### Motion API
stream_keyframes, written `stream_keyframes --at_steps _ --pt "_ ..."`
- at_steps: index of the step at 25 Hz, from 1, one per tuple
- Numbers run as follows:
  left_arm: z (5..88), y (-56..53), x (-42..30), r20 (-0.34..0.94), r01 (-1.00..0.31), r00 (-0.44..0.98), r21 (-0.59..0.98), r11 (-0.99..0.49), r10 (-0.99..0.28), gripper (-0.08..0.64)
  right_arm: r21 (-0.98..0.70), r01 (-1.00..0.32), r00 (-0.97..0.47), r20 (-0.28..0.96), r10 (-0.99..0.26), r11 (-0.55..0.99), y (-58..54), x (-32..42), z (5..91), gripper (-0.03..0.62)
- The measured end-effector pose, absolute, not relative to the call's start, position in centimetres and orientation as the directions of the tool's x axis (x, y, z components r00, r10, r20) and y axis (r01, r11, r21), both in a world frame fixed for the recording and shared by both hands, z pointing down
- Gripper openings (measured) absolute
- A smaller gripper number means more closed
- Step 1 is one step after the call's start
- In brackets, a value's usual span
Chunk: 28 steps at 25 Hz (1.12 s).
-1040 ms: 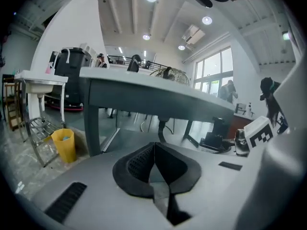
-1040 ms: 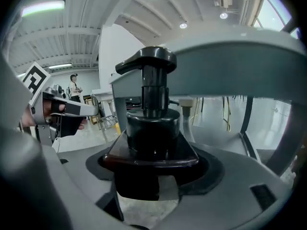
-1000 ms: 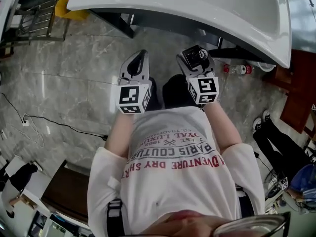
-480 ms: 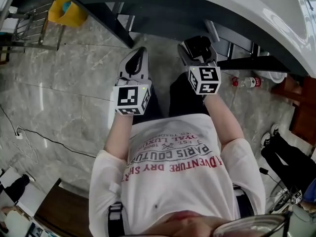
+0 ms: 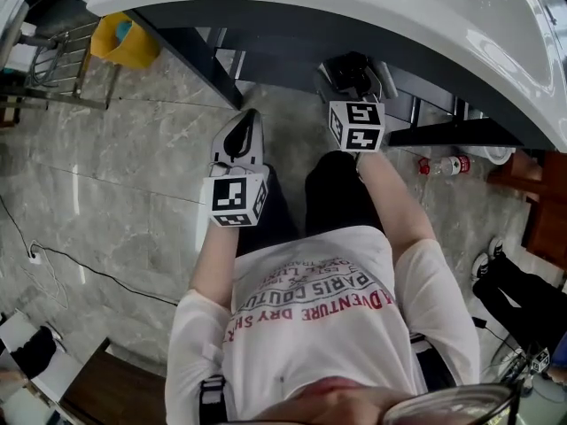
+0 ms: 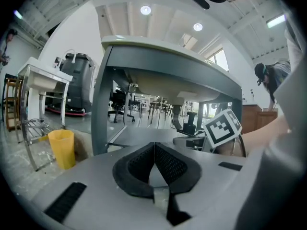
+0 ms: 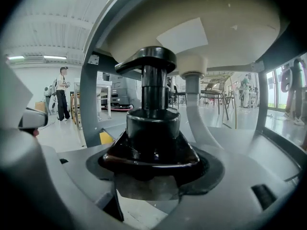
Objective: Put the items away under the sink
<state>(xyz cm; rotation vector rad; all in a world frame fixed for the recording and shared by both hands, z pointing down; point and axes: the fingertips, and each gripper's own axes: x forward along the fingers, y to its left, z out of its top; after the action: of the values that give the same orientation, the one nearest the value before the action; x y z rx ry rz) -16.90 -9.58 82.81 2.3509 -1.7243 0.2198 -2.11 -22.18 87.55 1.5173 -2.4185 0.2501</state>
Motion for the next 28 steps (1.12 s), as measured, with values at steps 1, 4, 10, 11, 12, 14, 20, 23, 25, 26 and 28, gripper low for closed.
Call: stream_keyframes --at_steps 1,4,10,11,12,14,20,23,25,26,28 --pt "83.0 -9.5 -17.0 0.25 -0.954 0.298 0.08 -0.287 -0.921 0.023 0.002 -0.907 -0.398 0.32 -0.86 0.421 -22.7 -2.2 87.5 0.377" --pt "83.8 -9.0 -17.6 0.267 -0.957 0.29 0.077 -0.28 -0.919 0.023 0.005 -0.928 -0.353 0.319 -0.88 0.374 -24.1 -2.6 87.3 0.377" --pt "85.4 -8.2 -18.6 0.289 -0.958 0.288 0.092 -0.273 -0.913 0.023 -0.012 -0.965 -0.249 0.345 -0.905 0.261 -26.4 -2.4 88.0 0.377" --pt "85.7 -8.1 -18.7 0.295 -0.958 0.287 0.099 -0.27 -0.912 0.023 -0.005 -0.971 -0.225 0.353 -0.908 0.238 -26.7 -2.2 88.1 0.377" --pt "86.1 -8.0 -18.8 0.3 -0.958 0.287 0.107 -0.267 -0.909 0.023 0.003 -0.976 -0.201 0.361 -0.911 0.216 -27.0 -2.1 88.2 0.377" --pt "86.7 -7.7 -18.9 0.313 -0.956 0.291 0.116 -0.268 -0.904 0.023 0.014 -0.984 -0.158 0.376 -0.913 0.177 -27.4 -1.9 88.6 0.377" --pt "87.4 -7.6 -19.4 0.322 -0.954 0.298 0.128 -0.271 -0.898 0.023 0.043 -0.997 -0.044 0.372 -0.927 0.065 -28.3 -1.3 88.9 0.377" --pt "87.8 -7.7 -19.7 0.326 -0.955 0.295 0.138 -0.263 -0.898 0.023 0.032 -0.999 0.009 0.376 -0.926 0.003 -28.7 -1.0 88.7 0.377" --pt "88.2 -7.7 -19.8 0.333 -0.954 0.296 0.145 -0.261 -0.895 0.023 0.03 -0.999 0.052 0.387 -0.921 -0.044 -28.8 -0.8 88.8 0.377" --pt "88.4 -7.7 -19.9 0.337 -0.954 0.297 0.148 -0.261 -0.893 0.023 0.032 -0.998 0.07 0.39 -0.918 -0.063 -28.9 -0.6 88.8 0.377" --pt "88.5 -7.6 -19.9 0.339 -0.952 0.301 0.153 -0.263 -0.892 0.023 0.036 -0.996 0.088 0.395 -0.914 -0.08 -29.0 -0.5 88.9 0.378"
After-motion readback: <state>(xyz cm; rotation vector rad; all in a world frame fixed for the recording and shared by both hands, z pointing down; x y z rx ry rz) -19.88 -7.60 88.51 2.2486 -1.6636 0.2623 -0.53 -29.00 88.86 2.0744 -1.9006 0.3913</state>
